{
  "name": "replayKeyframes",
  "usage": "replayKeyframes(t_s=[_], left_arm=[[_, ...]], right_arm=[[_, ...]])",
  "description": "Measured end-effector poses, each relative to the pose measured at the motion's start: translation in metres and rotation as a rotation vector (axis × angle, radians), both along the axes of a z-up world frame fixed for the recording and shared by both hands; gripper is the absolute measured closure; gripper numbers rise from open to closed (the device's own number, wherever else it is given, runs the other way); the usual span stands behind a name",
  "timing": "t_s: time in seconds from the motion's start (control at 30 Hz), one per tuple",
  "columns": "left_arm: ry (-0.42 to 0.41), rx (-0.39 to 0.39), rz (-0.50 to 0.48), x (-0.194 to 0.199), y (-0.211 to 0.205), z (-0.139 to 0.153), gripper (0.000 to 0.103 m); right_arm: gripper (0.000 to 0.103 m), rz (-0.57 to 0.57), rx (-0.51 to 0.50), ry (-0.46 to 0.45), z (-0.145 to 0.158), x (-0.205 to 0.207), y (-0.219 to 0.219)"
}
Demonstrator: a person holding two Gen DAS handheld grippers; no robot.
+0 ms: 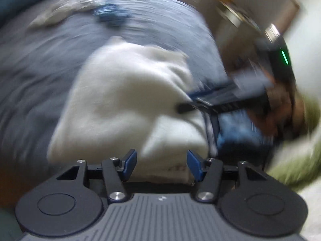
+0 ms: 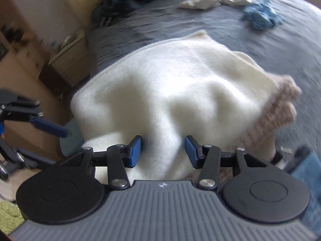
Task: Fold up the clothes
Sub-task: 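Grasp the cream fleece edge with both grippers next to the pink towel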
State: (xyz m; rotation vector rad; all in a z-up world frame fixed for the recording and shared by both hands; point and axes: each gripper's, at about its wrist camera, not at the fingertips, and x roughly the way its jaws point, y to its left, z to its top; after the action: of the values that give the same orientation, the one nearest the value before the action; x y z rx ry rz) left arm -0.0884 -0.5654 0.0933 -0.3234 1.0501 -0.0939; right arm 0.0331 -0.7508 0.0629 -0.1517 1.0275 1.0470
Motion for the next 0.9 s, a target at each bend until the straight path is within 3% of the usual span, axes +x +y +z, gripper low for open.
replayKeyframes(t_s=[0.13,0.23,0.47,0.67,0.8,0.9], left_arm=[[-0.045,-0.034,0.174,-0.007,0.048,0.016,0.037],[-0.063,-0.052,0.225,0.006,0.084,0.007,0.035],[-0.052,-0.238,0.118,0.064,0.155,-0.056,0.033],[0.002,-0.451,-0.026,0.100,0.185,-0.120,0.032],[0.083,-0.624,-0.126,0.118,0.199,-0.158,0.027],[0.122,-0.708,-0.181,0.133,0.208,-0.178,0.023]], right_arm=[[0.054,-0.218,0.111,0.180,-0.010,0.019,-0.024],[0.051,-0.405,0.196,0.356,-0.026,0.033,-0.043],[0.049,-0.656,0.220,0.495,-0.047,0.051,-0.047],[0.046,-0.792,0.119,0.589,-0.052,0.058,-0.028],[0.040,-0.849,0.051,0.620,-0.053,0.063,-0.016],[0.038,-0.881,-0.001,0.638,-0.055,0.067,-0.008]])
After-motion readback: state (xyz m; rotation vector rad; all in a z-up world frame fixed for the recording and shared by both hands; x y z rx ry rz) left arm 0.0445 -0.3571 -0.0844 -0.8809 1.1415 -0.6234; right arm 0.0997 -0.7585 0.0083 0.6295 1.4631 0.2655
